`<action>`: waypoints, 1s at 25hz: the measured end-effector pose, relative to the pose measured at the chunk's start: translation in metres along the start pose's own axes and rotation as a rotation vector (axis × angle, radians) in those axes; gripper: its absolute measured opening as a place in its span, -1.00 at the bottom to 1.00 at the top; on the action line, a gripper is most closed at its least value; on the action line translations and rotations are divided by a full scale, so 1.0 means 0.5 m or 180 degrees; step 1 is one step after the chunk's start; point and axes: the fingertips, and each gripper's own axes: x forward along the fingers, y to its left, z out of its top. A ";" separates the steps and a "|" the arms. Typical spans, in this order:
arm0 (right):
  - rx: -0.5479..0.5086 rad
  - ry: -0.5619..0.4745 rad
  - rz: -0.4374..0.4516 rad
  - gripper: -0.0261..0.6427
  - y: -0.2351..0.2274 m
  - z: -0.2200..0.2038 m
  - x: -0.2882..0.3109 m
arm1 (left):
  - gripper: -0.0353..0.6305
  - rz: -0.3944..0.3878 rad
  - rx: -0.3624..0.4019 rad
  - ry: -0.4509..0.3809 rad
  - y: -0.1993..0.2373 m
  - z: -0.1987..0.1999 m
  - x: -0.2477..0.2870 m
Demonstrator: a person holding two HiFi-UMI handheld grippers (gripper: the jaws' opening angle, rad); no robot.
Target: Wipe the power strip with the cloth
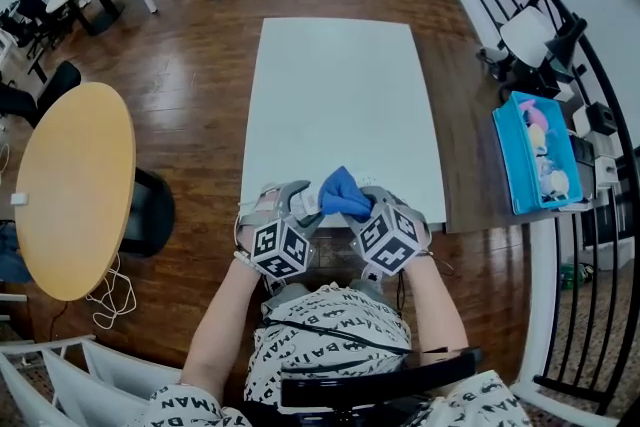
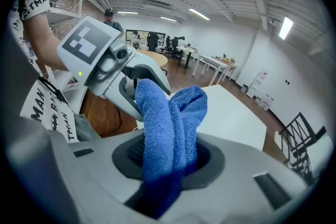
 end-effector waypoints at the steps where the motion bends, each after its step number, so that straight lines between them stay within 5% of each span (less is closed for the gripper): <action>1: 0.0048 0.0036 -0.0061 -0.54 -0.015 -0.016 -0.004 | -0.03 -0.0008 -0.0042 -0.0034 0.001 0.000 -0.003; 14: 0.0709 0.0366 -0.0671 -0.54 -0.169 -0.187 -0.068 | -0.02 -0.0080 -0.0406 -0.0356 0.017 0.018 -0.025; 25: 0.1742 -0.0595 -0.0338 -0.54 -0.083 -0.078 -0.027 | -0.03 0.0588 -0.1128 -0.0362 0.098 0.021 -0.017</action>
